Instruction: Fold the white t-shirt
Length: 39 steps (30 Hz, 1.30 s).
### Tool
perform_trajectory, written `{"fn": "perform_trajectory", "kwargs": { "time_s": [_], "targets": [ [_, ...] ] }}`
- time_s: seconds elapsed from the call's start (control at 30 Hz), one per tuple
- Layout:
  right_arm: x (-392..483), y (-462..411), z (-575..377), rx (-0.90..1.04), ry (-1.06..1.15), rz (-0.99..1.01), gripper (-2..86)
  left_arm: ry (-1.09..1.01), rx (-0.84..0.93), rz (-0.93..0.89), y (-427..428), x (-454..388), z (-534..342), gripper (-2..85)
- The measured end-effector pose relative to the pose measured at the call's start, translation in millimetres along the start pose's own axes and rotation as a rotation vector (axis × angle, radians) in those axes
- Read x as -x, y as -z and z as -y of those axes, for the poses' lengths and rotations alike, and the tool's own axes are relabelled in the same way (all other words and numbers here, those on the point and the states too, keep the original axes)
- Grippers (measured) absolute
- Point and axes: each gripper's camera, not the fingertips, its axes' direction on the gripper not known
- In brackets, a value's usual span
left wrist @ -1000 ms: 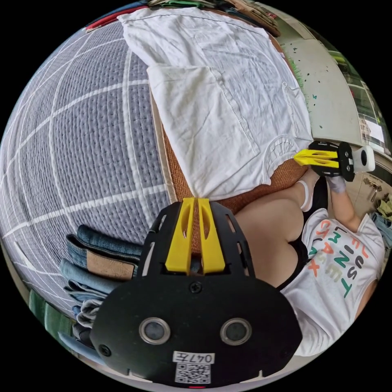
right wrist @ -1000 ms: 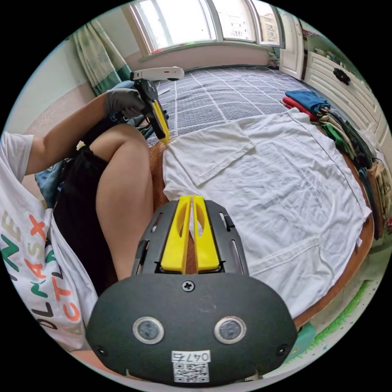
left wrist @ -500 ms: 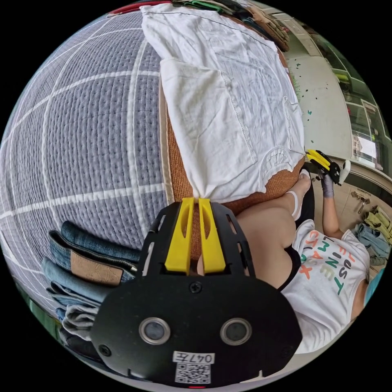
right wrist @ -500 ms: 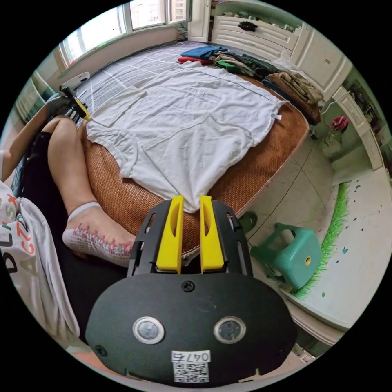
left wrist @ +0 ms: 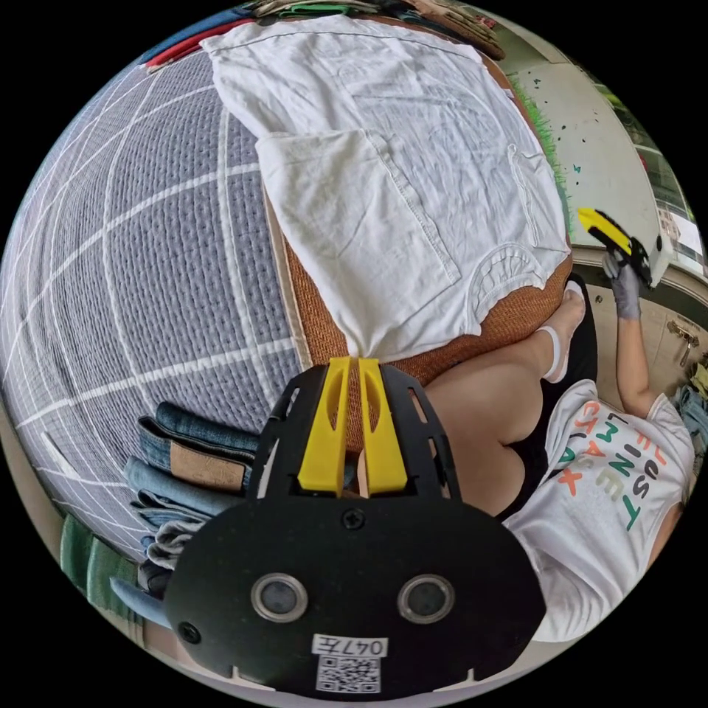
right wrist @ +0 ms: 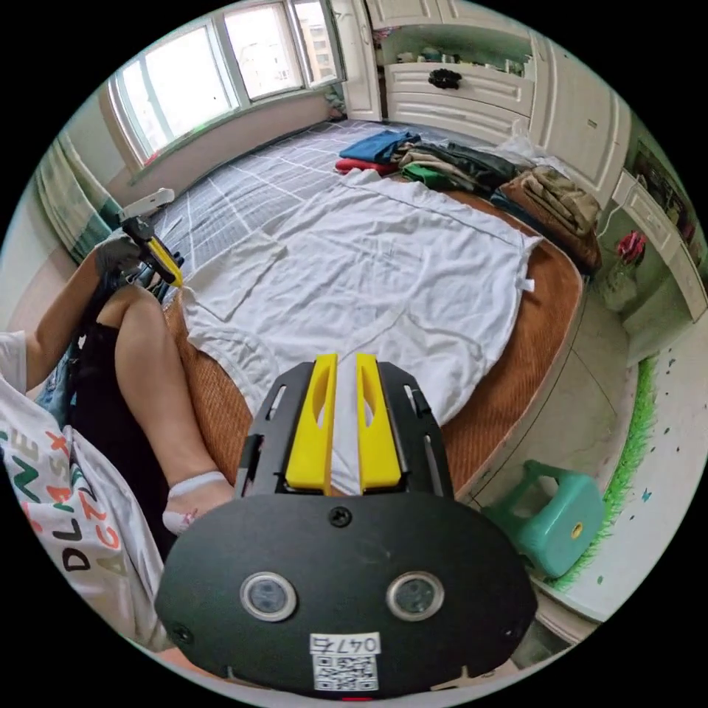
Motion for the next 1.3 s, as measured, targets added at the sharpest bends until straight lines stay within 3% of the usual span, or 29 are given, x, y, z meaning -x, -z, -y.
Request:
{"fn": "perform_trajectory", "kwargs": {
  "time_s": [0.23, 0.37, 0.63, 0.83, 0.9, 1.07, 1.3],
  "targets": [
    [46.6, -30.9, 197.1, -0.204, 0.279, -0.017, -0.3, -0.075, -0.133, 0.014, 63.5, -10.2, -57.4, -0.6],
    [56.1, -80.3, 290.1, -0.266, 0.273, -0.080, -0.4, -0.120, -0.222, -0.005, 98.9, -12.3, -85.0, -0.6],
    [6.7, -230.3, 446.5, -0.018, 0.072, 0.076, 3.3, -0.156, -0.300, -0.061, 156.8, -4.8, -133.2, -0.7],
    [-16.1, -297.9, 486.5, 0.187, 0.013, -0.074, 1.0, -0.171, -0.371, -0.140, 210.6, 1.6, -169.2, -0.7],
    [-19.3, -297.4, 489.0, 0.176, 0.044, -0.136, -0.1, -0.188, -0.378, -0.154, 228.6, -2.5, -179.3, -0.8],
    [-59.4, -271.0, 486.2, 0.116, 0.048, -0.046, -0.7, -0.262, -0.391, -0.164, 287.8, -41.1, -196.1, -0.8],
    [-195.5, -177.8, 434.4, -0.027, 0.052, 0.127, -0.7, -0.490, -0.348, -0.130, 378.4, -190.6, -163.5, -0.9]
  ]
}}
